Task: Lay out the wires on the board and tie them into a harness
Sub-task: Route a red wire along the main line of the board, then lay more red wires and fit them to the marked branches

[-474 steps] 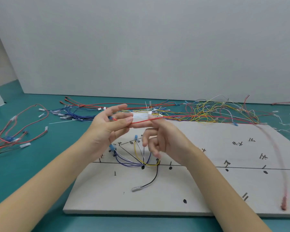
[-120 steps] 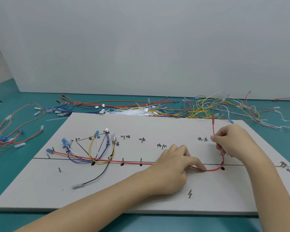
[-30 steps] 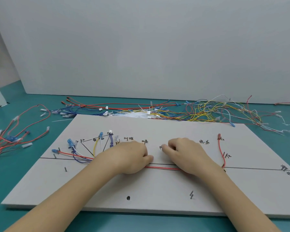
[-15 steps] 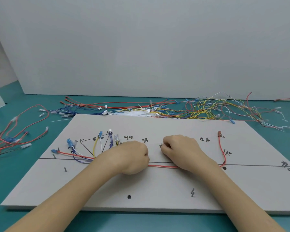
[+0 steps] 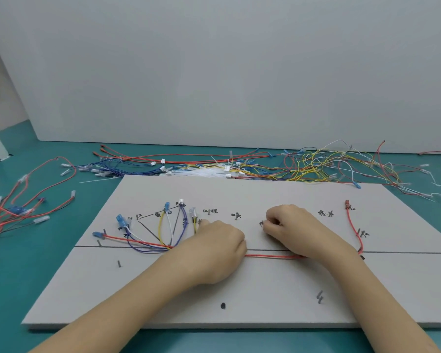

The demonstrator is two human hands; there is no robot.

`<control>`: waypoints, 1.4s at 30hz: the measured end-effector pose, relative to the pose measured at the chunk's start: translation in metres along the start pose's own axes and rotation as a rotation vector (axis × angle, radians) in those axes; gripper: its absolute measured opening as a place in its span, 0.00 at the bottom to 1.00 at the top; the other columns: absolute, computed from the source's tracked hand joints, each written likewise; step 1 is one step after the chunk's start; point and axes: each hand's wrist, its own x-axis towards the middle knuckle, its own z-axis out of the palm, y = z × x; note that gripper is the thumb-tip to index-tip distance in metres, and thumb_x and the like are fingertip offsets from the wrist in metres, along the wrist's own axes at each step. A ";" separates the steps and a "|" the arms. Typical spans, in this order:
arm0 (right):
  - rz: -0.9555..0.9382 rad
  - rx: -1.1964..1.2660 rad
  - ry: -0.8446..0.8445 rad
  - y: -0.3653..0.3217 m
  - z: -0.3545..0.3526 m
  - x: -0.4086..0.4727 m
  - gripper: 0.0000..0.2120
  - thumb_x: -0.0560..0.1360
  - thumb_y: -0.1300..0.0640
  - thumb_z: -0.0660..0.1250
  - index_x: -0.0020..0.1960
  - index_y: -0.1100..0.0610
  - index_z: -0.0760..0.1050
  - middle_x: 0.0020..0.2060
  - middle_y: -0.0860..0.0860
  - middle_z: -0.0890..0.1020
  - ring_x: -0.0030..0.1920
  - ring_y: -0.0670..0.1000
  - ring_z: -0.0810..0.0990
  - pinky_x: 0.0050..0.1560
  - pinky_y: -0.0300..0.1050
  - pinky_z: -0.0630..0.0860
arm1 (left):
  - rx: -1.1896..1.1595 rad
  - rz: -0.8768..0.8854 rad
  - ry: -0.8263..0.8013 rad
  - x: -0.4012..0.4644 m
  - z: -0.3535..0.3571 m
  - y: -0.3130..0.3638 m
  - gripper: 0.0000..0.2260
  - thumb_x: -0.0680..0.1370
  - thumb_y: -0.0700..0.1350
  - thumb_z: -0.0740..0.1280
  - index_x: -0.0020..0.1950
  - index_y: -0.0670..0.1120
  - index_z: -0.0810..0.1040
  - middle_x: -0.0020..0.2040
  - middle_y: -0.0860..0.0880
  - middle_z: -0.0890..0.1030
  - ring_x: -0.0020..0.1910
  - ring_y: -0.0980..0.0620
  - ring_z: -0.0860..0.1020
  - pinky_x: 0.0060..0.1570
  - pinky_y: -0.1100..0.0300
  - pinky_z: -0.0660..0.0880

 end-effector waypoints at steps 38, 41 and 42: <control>0.185 0.250 -0.118 0.050 -0.015 -0.009 0.18 0.75 0.54 0.65 0.27 0.55 0.69 0.20 0.46 0.67 0.23 0.47 0.63 0.29 0.41 0.61 | -0.404 0.133 0.621 0.001 -0.029 -0.006 0.11 0.82 0.50 0.59 0.49 0.46 0.78 0.45 0.51 0.76 0.45 0.54 0.72 0.48 0.59 0.67; 0.194 0.262 -0.115 0.049 -0.015 -0.009 0.18 0.75 0.54 0.65 0.27 0.55 0.69 0.20 0.46 0.67 0.23 0.48 0.64 0.29 0.40 0.61 | -0.379 -0.136 0.749 -0.003 -0.061 -0.071 0.10 0.80 0.47 0.62 0.45 0.44 0.80 0.41 0.48 0.79 0.41 0.49 0.75 0.42 0.56 0.68; 0.197 0.266 -0.114 0.049 -0.015 -0.008 0.18 0.75 0.54 0.65 0.27 0.55 0.69 0.20 0.46 0.67 0.23 0.47 0.64 0.28 0.40 0.61 | -0.336 -0.258 0.730 -0.005 -0.066 -0.094 0.10 0.79 0.47 0.63 0.45 0.44 0.81 0.40 0.47 0.80 0.42 0.47 0.75 0.42 0.55 0.69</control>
